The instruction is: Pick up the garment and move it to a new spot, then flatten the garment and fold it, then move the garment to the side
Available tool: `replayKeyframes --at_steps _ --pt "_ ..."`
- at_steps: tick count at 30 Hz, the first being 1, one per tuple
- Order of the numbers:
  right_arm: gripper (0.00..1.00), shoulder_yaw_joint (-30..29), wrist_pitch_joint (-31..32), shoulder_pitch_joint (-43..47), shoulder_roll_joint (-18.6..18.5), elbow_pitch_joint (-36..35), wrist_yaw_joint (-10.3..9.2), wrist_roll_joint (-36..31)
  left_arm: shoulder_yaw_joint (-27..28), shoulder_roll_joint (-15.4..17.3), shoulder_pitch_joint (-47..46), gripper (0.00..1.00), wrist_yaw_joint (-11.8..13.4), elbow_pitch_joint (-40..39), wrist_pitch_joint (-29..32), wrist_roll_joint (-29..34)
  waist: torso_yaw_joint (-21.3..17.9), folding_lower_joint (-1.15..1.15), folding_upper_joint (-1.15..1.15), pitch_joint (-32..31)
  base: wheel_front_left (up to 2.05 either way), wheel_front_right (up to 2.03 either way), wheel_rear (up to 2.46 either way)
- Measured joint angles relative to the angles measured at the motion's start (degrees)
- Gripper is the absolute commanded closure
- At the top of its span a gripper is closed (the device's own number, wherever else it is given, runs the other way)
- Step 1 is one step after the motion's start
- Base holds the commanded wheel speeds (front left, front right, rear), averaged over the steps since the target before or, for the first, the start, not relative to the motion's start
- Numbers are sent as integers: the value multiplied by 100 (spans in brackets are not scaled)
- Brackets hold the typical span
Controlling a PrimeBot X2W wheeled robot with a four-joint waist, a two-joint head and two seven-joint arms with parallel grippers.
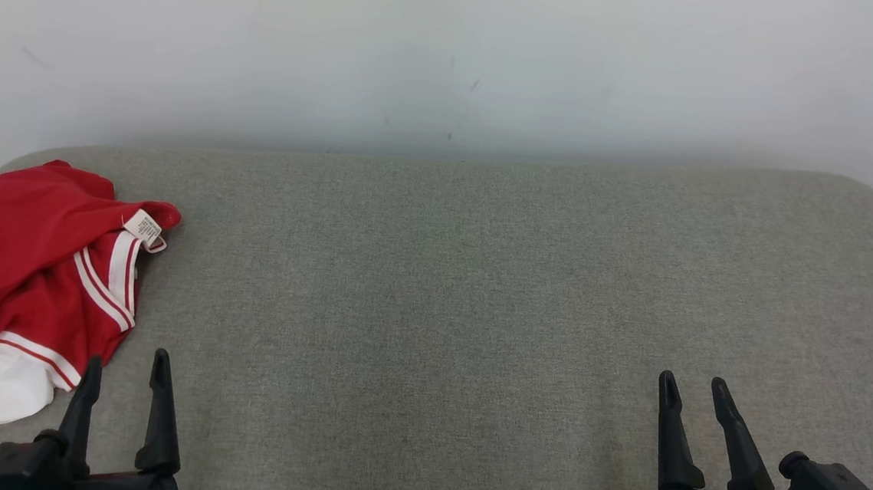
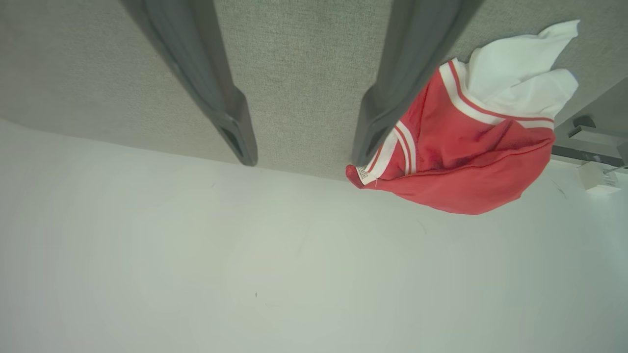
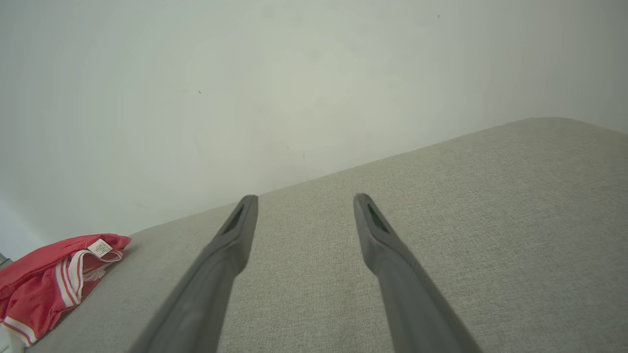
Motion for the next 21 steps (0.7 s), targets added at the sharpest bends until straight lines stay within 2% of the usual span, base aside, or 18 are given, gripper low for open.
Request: replayKeyframes --at_steps 11,21 --pt "0 -35 -123 23 -3 -73 0 -498 12 31 38 0 -8 1 -123 383 6 0 0 32 0 0 0" --pt "0 -82 -224 55 -5 -82 0 -891 32 5 55 0 -266 141 -231 523 22 0 0 25 0 0 0"
